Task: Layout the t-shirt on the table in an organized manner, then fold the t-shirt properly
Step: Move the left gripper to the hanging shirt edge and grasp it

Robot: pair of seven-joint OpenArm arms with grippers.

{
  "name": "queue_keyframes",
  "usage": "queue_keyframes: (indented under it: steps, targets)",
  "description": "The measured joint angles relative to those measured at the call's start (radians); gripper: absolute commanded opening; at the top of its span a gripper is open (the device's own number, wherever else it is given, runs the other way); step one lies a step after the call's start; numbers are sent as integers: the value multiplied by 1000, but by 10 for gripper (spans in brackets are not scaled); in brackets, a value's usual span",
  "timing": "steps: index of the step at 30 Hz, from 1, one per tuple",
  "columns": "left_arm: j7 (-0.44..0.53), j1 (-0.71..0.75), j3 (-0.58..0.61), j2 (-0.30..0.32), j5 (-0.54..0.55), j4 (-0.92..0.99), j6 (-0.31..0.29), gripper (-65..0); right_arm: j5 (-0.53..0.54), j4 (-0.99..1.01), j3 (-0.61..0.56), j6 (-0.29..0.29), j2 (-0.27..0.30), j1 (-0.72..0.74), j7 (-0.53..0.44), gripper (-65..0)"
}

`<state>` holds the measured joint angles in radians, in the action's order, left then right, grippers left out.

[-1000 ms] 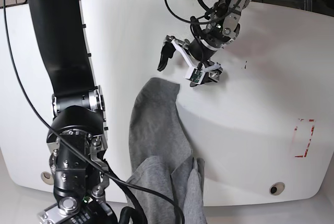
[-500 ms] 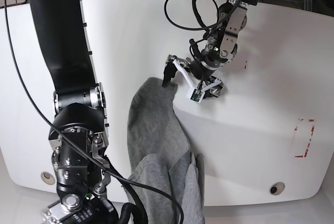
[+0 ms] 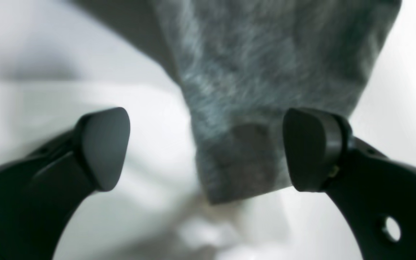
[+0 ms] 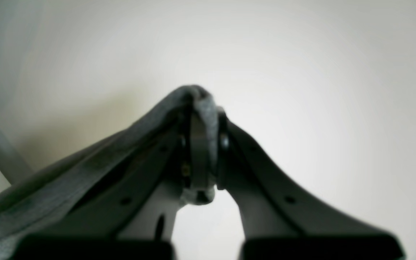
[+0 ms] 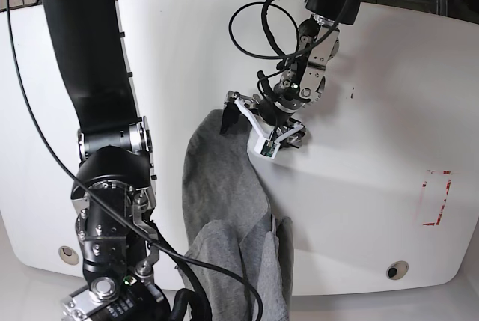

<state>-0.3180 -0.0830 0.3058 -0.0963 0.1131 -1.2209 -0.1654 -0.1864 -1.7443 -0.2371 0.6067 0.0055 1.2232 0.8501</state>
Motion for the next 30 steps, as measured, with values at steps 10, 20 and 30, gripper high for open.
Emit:
queue_keyframes:
  steps: [10,20,30]
  targets:
    - [10,3,111,-10,1,16,-4,-231,0,0,0,0,0,0,0,-648]
    - [68,-40,112,-14,21,125,-7,-650,0,-14,0,0,0,0,0,-648]
    - [17,-12,80,14,24,54,-27,-650,0,-16,0,0,0,-6,-1,-648]
